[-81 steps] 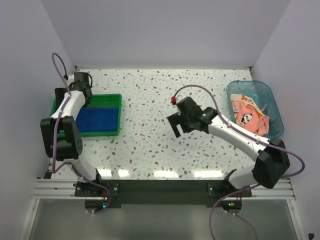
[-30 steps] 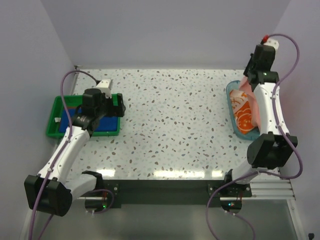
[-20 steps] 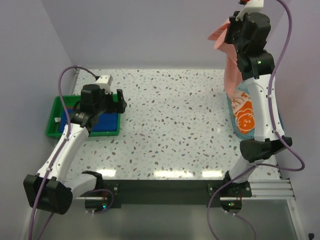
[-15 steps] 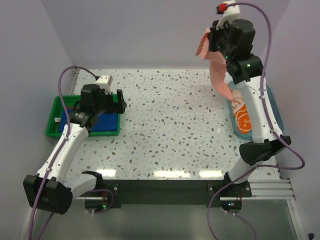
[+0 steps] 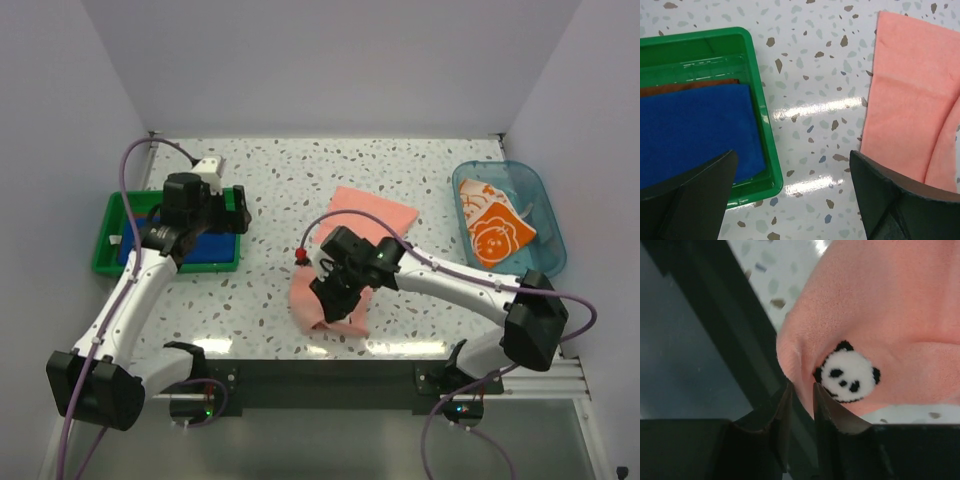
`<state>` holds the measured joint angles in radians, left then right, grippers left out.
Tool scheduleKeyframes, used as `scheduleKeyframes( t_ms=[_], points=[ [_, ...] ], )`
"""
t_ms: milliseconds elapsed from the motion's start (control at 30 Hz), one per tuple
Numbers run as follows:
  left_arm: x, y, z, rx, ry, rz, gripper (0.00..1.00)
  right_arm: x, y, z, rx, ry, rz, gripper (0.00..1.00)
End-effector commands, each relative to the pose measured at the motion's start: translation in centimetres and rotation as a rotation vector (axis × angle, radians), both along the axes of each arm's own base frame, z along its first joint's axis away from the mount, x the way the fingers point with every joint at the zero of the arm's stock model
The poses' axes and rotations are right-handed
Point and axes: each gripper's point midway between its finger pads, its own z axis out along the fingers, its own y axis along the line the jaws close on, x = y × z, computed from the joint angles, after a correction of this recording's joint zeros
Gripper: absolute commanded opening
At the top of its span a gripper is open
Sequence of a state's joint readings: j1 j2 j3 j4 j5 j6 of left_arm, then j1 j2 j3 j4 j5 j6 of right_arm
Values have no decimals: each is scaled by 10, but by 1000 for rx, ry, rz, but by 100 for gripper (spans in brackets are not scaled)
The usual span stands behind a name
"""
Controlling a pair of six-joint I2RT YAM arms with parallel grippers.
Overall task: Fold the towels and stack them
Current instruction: Move the towel to the center of the board, then flatten out the crumpled towel
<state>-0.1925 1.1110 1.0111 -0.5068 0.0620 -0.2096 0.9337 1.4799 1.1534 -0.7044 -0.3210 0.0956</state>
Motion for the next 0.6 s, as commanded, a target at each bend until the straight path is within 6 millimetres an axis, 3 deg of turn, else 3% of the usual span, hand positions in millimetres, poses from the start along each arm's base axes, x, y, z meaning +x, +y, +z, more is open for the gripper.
scheduleKeyframes(
  t_ms=[0, 33, 67, 133, 167, 200, 233, 267, 400, 567],
  points=[
    [-9, -11, -14, -30, 38, -56, 98, -47, -1, 24, 83, 159, -3, 30],
    [-10, -15, -16, -47, 45, -67, 98, -49, -5, 24, 69, 157, 0, 47],
    [-11, -21, -19, -69, 52, -93, 97, -49, -10, 25, 55, 148, -5, 55],
    [-12, -33, -23, -93, 71, -125, 97, -26, -24, 27, -8, 37, -86, 66],
    [-12, -44, -25, -98, 79, -154, 96, -17, -33, 30, -27, 8, -124, 67],
    [-12, -51, -25, -103, 83, -168, 95, 11, -47, 33, -43, -30, -225, 67],
    [-12, -58, -25, -114, 89, -178, 95, 27, -57, 34, -57, -42, -303, 66],
    [-12, -73, -28, -118, 91, -210, 94, 56, -78, 33, -75, -66, -432, 66],
    [-5, -110, -35, -153, 96, -264, 90, 130, -133, 29, -113, -181, -765, 64],
    [10, -163, -42, -155, 104, -362, 80, 191, -164, 15, -113, -241, -952, 58]
  ],
)
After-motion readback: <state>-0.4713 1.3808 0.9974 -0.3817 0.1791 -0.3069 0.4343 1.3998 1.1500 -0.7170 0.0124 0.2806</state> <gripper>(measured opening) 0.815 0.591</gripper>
